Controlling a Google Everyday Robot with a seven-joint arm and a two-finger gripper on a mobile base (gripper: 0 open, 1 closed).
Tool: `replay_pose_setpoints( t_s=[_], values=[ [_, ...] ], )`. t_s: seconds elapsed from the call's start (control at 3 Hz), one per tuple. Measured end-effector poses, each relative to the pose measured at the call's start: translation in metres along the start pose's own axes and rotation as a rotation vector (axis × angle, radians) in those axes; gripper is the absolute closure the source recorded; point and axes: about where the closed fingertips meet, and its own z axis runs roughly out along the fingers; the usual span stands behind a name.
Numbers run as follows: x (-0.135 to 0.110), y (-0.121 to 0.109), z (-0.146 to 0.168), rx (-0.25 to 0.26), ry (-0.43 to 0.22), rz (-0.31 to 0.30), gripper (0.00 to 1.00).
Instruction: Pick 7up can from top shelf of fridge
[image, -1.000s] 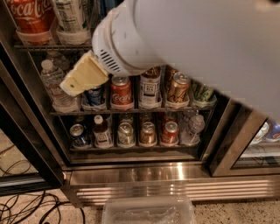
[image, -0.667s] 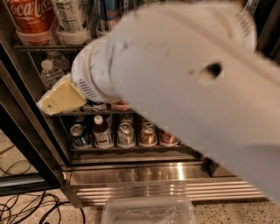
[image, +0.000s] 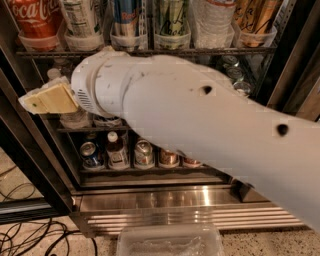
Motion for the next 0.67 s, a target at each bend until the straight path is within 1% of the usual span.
replay_pose_setpoints(
  t_s=[0.33, 0.67],
  values=[
    [-0.020, -0.014, 0.008, 0.059, -0.109, 0.041, 0.00],
    [-0.029, -0.023, -0.006, 0.152, -0.192, 0.043, 0.00]
  ],
)
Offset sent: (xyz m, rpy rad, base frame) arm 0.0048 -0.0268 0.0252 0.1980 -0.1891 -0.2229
